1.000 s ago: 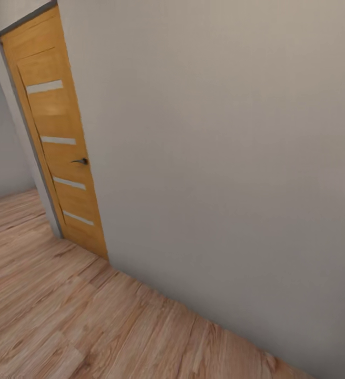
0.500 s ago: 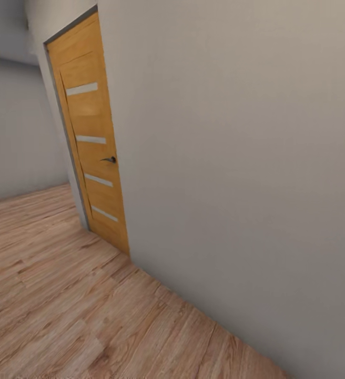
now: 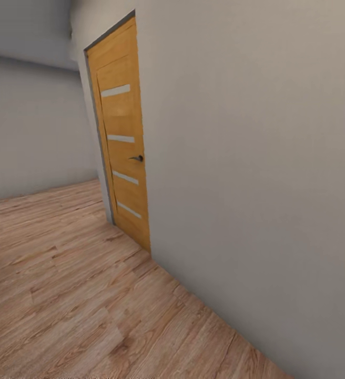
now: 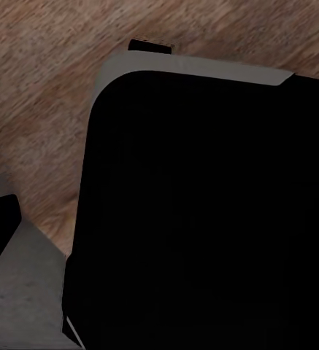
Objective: Move the two storage containers from the living room to the garage. In the garage, place one container on the floor and stack the other container on top of it (either order is fine).
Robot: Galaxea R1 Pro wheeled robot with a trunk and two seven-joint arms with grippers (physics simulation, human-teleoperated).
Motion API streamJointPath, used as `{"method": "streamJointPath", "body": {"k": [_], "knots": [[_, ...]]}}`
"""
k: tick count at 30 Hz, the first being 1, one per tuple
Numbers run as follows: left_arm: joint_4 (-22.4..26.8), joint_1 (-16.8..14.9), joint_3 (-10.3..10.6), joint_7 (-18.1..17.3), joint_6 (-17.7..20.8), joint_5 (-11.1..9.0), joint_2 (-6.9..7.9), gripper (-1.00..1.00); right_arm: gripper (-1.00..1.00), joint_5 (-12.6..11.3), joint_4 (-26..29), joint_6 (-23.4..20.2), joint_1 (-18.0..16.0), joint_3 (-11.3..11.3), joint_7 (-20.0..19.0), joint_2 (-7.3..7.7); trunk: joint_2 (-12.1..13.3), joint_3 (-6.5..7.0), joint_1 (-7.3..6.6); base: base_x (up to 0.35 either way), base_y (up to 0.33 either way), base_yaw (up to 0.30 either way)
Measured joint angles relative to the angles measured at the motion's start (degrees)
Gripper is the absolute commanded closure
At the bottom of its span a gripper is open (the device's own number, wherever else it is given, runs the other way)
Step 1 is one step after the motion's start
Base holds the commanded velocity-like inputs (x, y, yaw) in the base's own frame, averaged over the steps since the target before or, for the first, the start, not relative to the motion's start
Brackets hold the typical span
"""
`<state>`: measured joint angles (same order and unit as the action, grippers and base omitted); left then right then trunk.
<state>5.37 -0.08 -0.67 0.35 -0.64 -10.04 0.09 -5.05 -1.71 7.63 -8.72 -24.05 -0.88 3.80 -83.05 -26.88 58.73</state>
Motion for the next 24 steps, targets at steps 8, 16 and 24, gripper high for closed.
{"method": "streamJointPath", "body": {"k": [8,16,24], "knots": [[0.0,0.0,0.0,0.0,0.0,0.0,0.0,-1.0,-1.0,0.0,0.0,0.0,0.0,0.0,0.0,0.08,0.0,0.0,0.0,0.0,0.0,0.3],[0.0,0.0,0.0,0.0,0.0,0.1,-0.12,-1.0,-1.0,0.0,0.0,0.0,0.0,0.0,0.0,0.09,0.0,0.0,0.0,0.0,0.0,0.3],[0.0,0.0,0.1,0.0,0.0,0.1,-0.14,-1.0,-1.0,0.0,0.0,0.0,0.0,0.0,0.0,0.09,0.0,0.0,-0.02,0.068,0.0,0.297]]}}
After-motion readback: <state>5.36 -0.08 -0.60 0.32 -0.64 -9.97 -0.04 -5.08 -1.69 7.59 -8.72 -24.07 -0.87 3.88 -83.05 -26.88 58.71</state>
